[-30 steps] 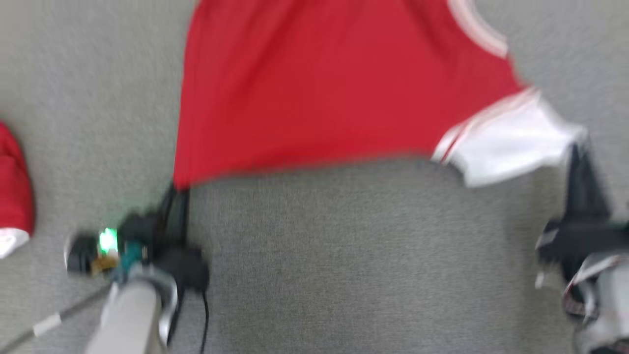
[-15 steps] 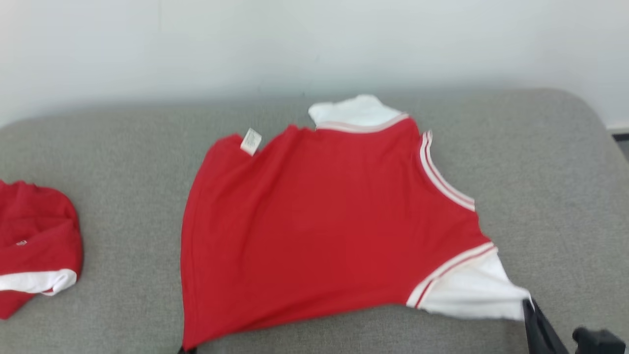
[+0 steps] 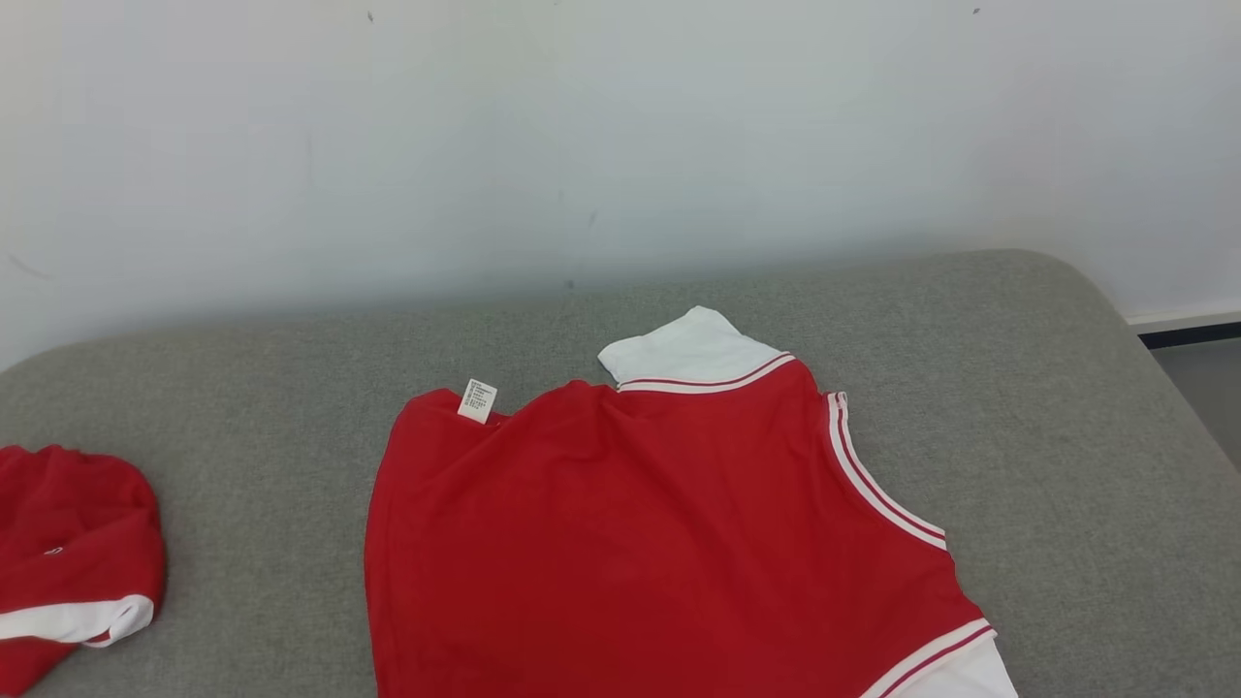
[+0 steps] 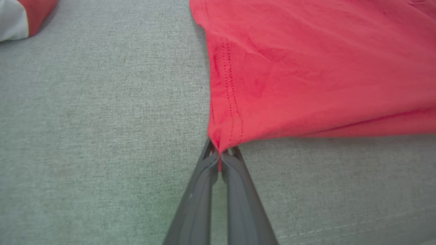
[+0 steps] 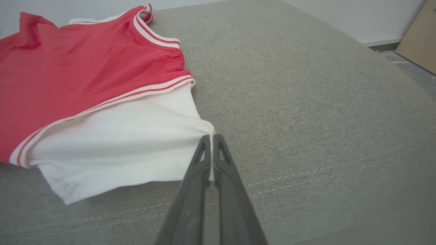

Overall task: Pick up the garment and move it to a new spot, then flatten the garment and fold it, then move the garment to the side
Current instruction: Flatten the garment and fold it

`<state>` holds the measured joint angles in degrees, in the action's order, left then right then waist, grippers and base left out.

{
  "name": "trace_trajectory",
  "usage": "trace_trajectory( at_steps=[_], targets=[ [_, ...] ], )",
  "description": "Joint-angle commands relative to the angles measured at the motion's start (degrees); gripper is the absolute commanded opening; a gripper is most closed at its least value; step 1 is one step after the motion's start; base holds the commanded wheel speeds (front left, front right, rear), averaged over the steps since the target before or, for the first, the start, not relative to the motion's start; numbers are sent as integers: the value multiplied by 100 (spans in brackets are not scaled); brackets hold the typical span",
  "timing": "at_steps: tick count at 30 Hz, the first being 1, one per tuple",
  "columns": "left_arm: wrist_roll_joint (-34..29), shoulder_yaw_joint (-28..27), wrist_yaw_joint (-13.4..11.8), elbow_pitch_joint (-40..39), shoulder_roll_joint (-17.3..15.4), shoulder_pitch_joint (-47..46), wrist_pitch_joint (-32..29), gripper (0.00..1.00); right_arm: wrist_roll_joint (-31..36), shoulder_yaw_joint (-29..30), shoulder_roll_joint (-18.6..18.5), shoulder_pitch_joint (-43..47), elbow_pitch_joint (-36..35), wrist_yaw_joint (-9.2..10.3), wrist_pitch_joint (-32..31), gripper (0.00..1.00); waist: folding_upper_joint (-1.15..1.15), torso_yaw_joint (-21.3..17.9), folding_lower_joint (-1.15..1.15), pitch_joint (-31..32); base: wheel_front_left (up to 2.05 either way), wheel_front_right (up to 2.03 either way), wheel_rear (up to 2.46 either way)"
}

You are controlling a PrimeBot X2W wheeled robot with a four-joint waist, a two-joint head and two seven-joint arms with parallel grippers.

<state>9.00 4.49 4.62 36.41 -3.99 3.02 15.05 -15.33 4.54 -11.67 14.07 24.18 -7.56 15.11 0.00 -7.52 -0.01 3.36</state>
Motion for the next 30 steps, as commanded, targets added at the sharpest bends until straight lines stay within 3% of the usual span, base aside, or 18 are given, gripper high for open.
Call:
trace_trajectory(
  at_steps=[1, 16, 30],
  targets=[
    [-53, -79, -5, -25, -9, 34, 18, 0, 5, 54, -10, 24, -64, 15, 3, 0, 0, -4, 1, -47, 0, 0, 0],
    [-323, -195, 131, -1012, 73, -584, 18, 0, -29, 131, 44, -1055, -975, 15, 2, 0, 0, 351, 1, -524, 0, 0, 0],
    [-544, 2, 226, -601, 94, -1870, 18, 0, 254, 267, -163, -2634, -153, 15, 1, 0, 0, 658, 1, -1332, 0, 0, 0]
  ],
)
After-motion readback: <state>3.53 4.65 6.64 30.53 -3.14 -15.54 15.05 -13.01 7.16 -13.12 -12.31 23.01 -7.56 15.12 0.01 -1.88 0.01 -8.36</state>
